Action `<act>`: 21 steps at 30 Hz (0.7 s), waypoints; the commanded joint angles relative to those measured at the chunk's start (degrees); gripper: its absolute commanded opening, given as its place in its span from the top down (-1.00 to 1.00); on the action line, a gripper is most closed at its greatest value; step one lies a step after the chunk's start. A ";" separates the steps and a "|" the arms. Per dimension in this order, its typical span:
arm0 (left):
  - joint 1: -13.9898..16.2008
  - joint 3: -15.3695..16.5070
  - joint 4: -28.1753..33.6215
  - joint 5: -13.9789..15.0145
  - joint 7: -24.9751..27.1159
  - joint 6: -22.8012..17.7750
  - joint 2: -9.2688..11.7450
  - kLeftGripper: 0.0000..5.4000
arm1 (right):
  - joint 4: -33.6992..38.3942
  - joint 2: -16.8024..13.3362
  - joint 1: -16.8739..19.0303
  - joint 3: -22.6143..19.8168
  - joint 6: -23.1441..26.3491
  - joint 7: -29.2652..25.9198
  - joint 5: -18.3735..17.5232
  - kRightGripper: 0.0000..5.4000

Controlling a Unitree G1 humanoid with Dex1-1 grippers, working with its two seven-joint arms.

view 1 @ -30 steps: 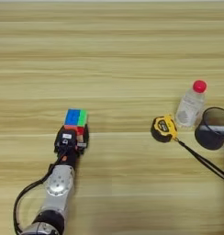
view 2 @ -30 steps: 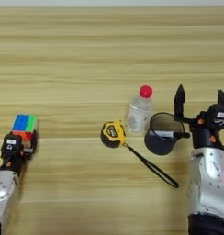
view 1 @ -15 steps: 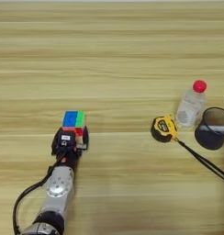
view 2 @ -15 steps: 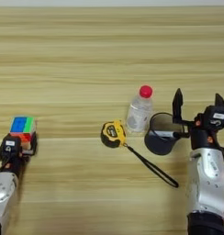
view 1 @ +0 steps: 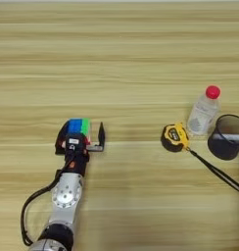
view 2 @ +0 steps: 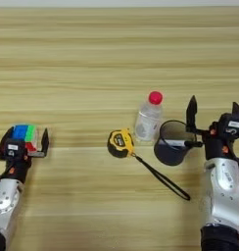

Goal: Move the objects on the table

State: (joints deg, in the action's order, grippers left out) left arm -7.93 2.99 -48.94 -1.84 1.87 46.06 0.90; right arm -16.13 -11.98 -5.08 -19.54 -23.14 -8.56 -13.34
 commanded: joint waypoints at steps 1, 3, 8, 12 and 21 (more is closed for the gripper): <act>1.81 -1.18 4.53 0.04 1.26 -0.11 -0.17 -0.99 | -1.57 -0.98 -1.35 -0.72 -0.13 0.65 0.25 -1.00; 2.97 -2.13 7.66 0.14 2.28 -0.68 -0.47 -0.99 | -2.36 -1.23 -1.67 -0.70 -0.18 0.88 0.45 -1.00; 4.92 -4.31 13.96 2.08 5.82 -2.41 -1.16 -0.99 | -5.29 -1.69 -2.90 -1.29 -0.42 1.13 0.23 -1.00; 3.57 -5.99 16.60 2.08 7.53 -4.71 -1.68 -0.99 | -6.30 -1.93 -3.37 -1.67 -0.76 1.17 0.10 -1.00; 1.65 -8.63 17.88 0.88 8.48 -7.88 -2.48 -0.99 | -6.07 -1.64 -3.15 -1.22 -1.27 0.80 0.27 -1.00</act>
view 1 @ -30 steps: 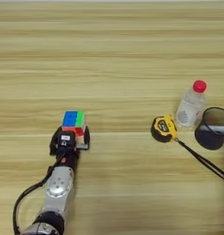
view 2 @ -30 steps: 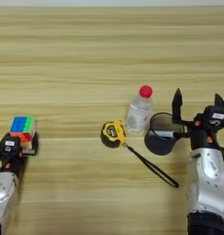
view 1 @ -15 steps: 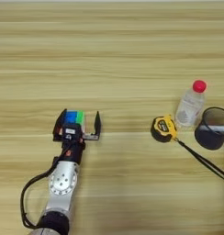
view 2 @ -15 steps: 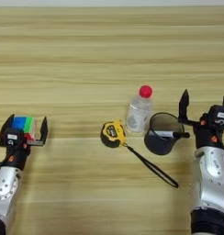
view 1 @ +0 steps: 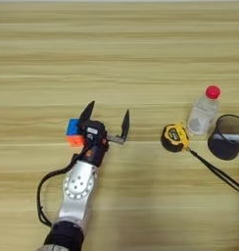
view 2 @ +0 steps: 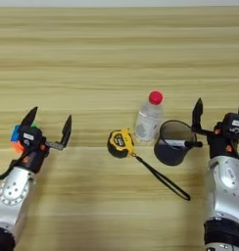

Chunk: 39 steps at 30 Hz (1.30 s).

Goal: Move the objects on the table

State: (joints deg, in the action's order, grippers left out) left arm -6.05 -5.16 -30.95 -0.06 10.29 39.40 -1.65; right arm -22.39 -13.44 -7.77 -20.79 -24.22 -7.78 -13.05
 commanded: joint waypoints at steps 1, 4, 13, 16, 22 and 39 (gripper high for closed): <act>-0.15 -0.52 -0.24 -0.89 0.00 -1.29 0.13 -0.99 | 0.35 -0.11 -0.38 0.17 -0.27 -0.12 -0.02 -1.00; -0.20 -0.13 -0.98 -1.00 -0.60 -1.36 0.41 -0.99 | 1.09 0.06 -0.09 0.62 -0.48 -0.71 -0.11 -1.00; -1.84 4.06 -6.40 -1.32 -5.36 -0.22 1.76 -0.99 | 12.52 1.71 3.31 5.03 1.58 -3.74 -0.75 -1.00; -2.09 5.59 -6.87 -0.64 -6.72 0.67 1.90 -0.99 | 14.85 2.29 3.92 6.40 2.81 -4.17 -0.96 -1.00; -2.28 8.07 -6.41 -1.16 -10.37 2.78 2.34 -0.99 | 17.02 3.39 4.59 8.91 5.19 -5.62 -1.03 -1.00; -2.24 8.71 -6.06 -1.68 -12.65 4.40 2.24 -0.99 | 13.65 4.80 1.08 15.65 9.18 -7.75 2.50 -1.00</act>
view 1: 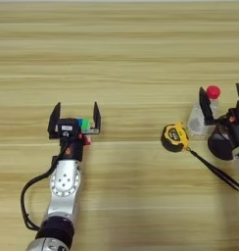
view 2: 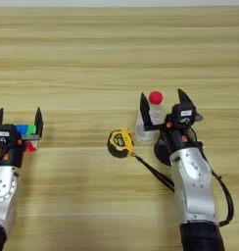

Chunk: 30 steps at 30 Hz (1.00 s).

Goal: Move the objects on the table

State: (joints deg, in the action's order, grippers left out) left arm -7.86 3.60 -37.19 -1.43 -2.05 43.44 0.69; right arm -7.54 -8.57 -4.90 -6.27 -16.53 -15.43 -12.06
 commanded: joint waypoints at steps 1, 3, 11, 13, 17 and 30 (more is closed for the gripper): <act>-0.44 -0.06 0.16 -0.31 -0.30 0.38 -0.13 -0.99 | -1.88 -0.09 -2.34 1.42 1.79 0.30 2.24 -1.00; -0.42 -0.10 0.13 -0.33 -0.29 0.44 -0.18 -0.99 | -3.45 -0.18 -3.58 1.41 2.18 0.89 3.02 -1.00; -0.17 -0.24 0.39 -0.62 -0.51 0.35 -0.48 -0.99 | -7.21 -0.03 -6.30 1.61 5.38 1.88 4.15 -1.00; -0.15 -0.24 0.38 -0.63 -0.54 0.35 -0.52 -0.99 | -7.42 -0.08 -6.46 1.61 5.62 1.93 4.31 -1.00; -0.19 -0.27 0.28 -0.69 -0.59 0.35 -0.59 -0.99 | -7.43 -0.06 -6.67 1.85 6.81 2.06 4.65 -1.00; 0.04 -0.49 0.50 -0.82 -0.74 0.30 -0.78 -0.99 | -9.08 -0.27 -7.27 2.04 8.80 3.04 6.29 -1.00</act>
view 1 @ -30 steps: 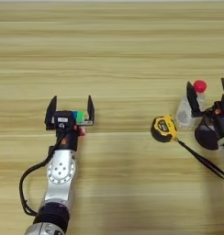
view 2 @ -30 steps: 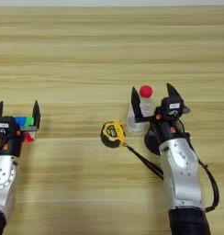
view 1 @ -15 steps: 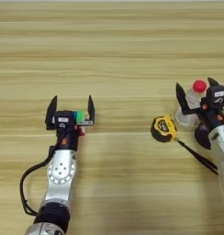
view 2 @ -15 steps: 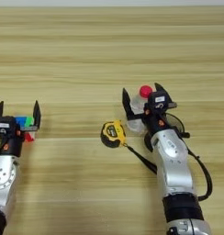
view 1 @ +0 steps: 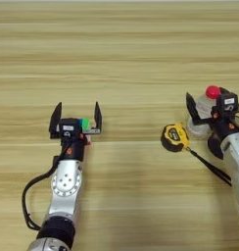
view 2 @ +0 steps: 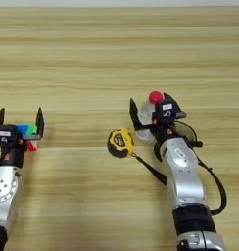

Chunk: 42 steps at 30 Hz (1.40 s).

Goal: Move the objects on the table

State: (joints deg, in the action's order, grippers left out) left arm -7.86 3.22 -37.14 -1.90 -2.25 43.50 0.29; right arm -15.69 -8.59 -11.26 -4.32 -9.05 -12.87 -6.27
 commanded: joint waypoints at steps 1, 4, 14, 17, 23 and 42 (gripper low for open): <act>0.08 -0.13 0.48 -0.37 -0.57 0.23 -0.39 -0.99 | -1.02 -0.25 -0.94 0.03 1.32 0.46 0.53 -1.00; 0.17 -0.16 0.52 -0.37 -0.64 0.26 -0.42 -0.99 | -1.22 -0.27 -0.99 -0.06 1.32 0.41 0.62 -1.00; 0.50 -0.29 0.73 -0.40 -0.82 0.38 -0.62 -1.00 | -1.18 -0.64 -0.92 0.17 1.83 0.43 1.50 -0.92; 0.64 -0.34 1.00 -0.48 -0.92 0.38 -0.72 -1.00 | -1.17 -0.65 -0.92 0.11 2.00 0.56 1.93 -0.79; 0.92 -0.37 1.74 -0.50 -0.96 0.28 -0.78 -1.00 | -1.24 -0.77 -1.00 -0.02 2.34 1.02 2.47 -0.52; 1.50 -0.44 3.27 -0.33 -0.82 -0.05 -1.00 -1.00 | -1.35 -0.96 -1.12 -0.42 2.79 1.40 2.38 0.11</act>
State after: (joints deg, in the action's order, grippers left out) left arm -6.99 3.00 -34.40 -1.98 -3.09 43.50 -0.70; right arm -16.68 -9.22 -11.85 -4.60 -7.03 -11.63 -3.80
